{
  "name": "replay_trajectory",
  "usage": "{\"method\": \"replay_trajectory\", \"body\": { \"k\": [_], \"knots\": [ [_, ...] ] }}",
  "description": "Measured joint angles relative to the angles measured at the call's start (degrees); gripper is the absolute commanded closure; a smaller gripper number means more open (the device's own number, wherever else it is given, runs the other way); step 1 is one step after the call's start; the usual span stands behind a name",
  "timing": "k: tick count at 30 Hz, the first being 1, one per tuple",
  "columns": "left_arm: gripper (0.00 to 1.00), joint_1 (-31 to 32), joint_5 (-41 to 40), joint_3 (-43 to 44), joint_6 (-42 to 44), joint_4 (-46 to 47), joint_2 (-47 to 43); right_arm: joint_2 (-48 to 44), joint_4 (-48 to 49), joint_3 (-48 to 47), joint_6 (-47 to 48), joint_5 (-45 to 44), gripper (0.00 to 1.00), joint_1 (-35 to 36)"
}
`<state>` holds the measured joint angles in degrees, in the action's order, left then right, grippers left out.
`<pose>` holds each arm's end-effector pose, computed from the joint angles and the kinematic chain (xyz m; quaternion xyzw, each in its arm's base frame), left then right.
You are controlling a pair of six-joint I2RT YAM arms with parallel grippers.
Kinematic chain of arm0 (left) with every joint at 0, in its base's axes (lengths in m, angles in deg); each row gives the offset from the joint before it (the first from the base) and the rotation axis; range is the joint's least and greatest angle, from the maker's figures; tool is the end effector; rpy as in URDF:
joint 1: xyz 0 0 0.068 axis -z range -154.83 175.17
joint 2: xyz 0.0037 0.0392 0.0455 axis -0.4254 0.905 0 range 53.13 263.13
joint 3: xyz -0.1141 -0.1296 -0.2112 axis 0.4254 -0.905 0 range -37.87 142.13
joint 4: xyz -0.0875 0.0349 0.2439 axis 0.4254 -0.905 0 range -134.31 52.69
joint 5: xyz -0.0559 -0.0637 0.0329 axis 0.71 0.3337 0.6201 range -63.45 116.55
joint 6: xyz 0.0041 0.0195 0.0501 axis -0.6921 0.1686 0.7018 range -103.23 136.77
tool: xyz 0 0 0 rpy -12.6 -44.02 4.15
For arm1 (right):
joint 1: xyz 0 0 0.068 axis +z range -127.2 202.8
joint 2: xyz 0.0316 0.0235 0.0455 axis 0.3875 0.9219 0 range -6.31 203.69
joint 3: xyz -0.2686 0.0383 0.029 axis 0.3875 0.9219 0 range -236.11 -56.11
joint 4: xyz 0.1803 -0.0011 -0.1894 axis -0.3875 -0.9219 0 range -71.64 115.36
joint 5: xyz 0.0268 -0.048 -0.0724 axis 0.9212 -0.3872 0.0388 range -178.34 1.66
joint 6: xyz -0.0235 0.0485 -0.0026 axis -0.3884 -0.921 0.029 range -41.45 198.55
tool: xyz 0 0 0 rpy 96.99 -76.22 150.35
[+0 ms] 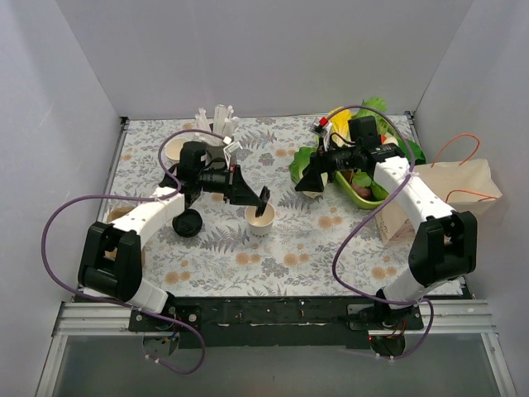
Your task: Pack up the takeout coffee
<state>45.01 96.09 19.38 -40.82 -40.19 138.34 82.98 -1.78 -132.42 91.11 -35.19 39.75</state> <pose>0.2867 -0.1388 0.2705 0.0353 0.7670 -0.6407 0.0064 0.3187 0.1271 0.3195 -0.3890 0.7362 0.4197 0.3614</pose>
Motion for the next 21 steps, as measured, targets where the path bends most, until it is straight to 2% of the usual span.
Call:
{"method": "replay_trajectory", "body": {
  "k": [7,14,21],
  "knots": [
    [1.0,0.0,2.95,-6.71,-13.81,14.56,0.02,3.78,-3.61,0.81,6.67,2.14,0.04,0.37],
    [1.0,-0.09,4.63,-12.39,-27.23,31.26,0.52,4.09,-4.46,1.68,8.74,3.04,0.04,1.55],
    [1.0,-0.59,5.16,-16.55,-37.33,42.66,2.51,4.92,-4.44,2.12,10.6,3.17,0.03,5.18]
  ]
}}
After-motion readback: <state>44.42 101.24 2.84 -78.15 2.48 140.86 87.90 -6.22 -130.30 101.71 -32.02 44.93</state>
